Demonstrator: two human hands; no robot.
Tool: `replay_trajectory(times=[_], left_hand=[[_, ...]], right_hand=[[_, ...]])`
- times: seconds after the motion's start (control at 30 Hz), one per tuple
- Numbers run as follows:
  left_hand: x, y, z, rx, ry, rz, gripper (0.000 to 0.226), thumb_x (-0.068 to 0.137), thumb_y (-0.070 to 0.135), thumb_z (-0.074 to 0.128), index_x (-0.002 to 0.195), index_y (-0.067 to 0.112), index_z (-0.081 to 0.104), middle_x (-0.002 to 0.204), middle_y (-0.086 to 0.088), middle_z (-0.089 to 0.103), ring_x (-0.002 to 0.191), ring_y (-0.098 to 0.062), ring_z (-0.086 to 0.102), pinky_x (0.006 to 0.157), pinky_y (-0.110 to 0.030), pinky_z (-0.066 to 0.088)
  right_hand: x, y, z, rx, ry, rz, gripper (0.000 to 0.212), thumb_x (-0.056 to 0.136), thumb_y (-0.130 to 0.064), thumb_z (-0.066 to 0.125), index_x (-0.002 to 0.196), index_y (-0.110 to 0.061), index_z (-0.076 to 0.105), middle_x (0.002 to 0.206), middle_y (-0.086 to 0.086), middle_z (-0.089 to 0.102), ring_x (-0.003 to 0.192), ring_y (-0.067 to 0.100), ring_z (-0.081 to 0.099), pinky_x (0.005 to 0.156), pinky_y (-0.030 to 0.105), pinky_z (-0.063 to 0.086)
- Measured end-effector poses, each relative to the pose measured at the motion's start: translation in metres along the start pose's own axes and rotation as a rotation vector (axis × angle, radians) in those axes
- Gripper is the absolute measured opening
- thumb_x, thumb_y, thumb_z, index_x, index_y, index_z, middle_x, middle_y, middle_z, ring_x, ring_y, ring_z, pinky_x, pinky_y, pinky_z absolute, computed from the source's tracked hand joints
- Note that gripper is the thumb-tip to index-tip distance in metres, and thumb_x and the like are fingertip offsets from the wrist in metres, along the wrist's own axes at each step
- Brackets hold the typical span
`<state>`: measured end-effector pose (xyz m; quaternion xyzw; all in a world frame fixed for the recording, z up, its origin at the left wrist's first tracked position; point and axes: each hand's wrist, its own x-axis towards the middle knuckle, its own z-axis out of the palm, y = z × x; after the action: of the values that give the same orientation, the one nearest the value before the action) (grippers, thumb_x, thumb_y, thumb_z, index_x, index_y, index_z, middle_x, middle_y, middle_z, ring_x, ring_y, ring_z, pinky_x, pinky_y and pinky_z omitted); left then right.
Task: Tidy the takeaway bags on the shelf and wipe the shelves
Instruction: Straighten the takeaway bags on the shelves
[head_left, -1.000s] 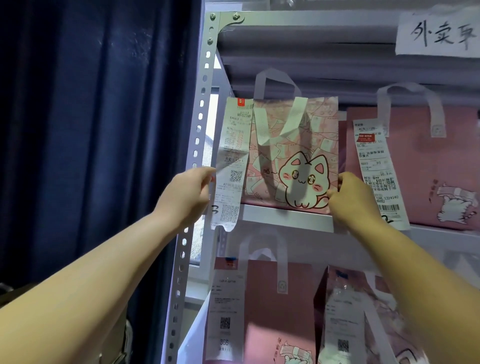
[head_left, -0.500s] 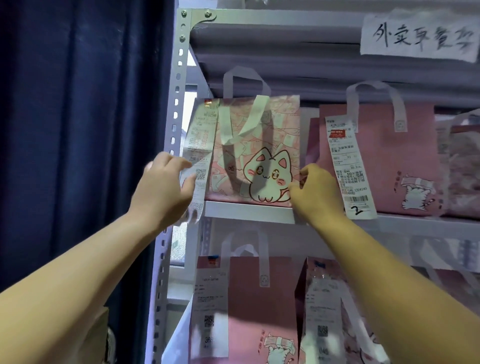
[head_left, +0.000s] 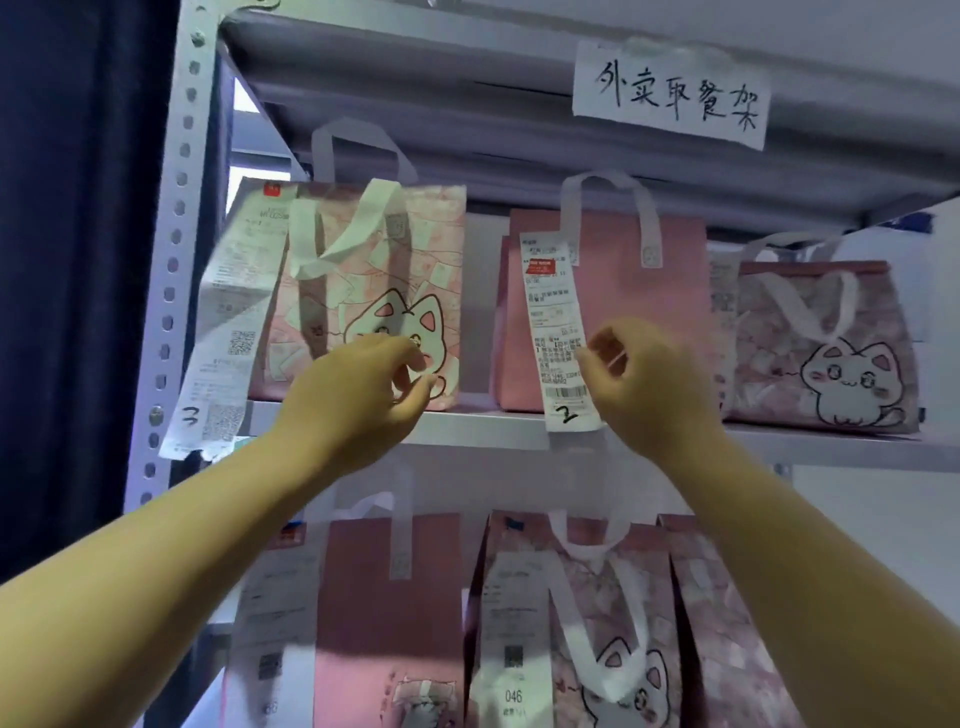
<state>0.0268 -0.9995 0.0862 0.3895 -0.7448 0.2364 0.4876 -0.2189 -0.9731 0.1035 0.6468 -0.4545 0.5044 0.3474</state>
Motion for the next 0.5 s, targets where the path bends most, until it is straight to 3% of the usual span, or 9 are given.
replay_trajectory(times=[0.2, 0.27, 0.37, 0.5], left_hand=[[0.022, 0.047, 0.037, -0.006, 0.01, 0.013, 0.023, 0.09, 0.031, 0.052, 0.095, 0.011, 0.063, 0.086, -0.003, 0.064, 0.077, -0.022, 0.057, 0.067, -0.038, 0.049], [0.03, 0.057, 0.05, 0.031, 0.013, -0.016, 0.024, 0.091, 0.028, 0.051, 0.1, 0.008, 0.061, 0.092, -0.008, 0.064, 0.079, -0.025, 0.055, 0.068, -0.034, 0.045], [0.04, 0.066, 0.066, 0.087, -0.015, -0.07, 0.025, 0.092, 0.022, 0.048, 0.106, 0.003, 0.057, 0.099, -0.015, 0.064, 0.086, -0.033, 0.058, 0.074, -0.042, 0.05], [0.056, 0.07, 0.078, 0.149, -0.085, -0.183, 0.004, 0.09, 0.012, 0.047, 0.091, 0.009, 0.046, 0.093, -0.015, 0.061, 0.076, -0.03, 0.05, 0.065, -0.038, 0.044]], right_hand=[[-0.003, 0.071, -0.023, -0.116, -0.058, 0.088, 0.013, 0.088, -0.027, 0.056, 0.091, -0.014, 0.057, 0.086, 0.003, 0.059, 0.073, 0.022, 0.054, 0.062, 0.033, 0.045], [-0.004, 0.095, -0.028, -0.158, -0.091, 0.145, 0.021, 0.088, -0.031, 0.055, 0.1, -0.014, 0.056, 0.097, 0.004, 0.059, 0.082, 0.024, 0.055, 0.07, 0.036, 0.046], [-0.003, 0.122, -0.03, -0.16, -0.131, 0.246, 0.036, 0.088, -0.033, 0.057, 0.117, -0.012, 0.05, 0.113, 0.01, 0.055, 0.098, 0.028, 0.055, 0.079, 0.037, 0.042], [0.002, 0.145, -0.021, -0.142, -0.237, 0.367, 0.053, 0.087, -0.032, 0.059, 0.131, -0.007, 0.039, 0.126, 0.016, 0.048, 0.11, 0.033, 0.049, 0.085, 0.039, 0.04]])
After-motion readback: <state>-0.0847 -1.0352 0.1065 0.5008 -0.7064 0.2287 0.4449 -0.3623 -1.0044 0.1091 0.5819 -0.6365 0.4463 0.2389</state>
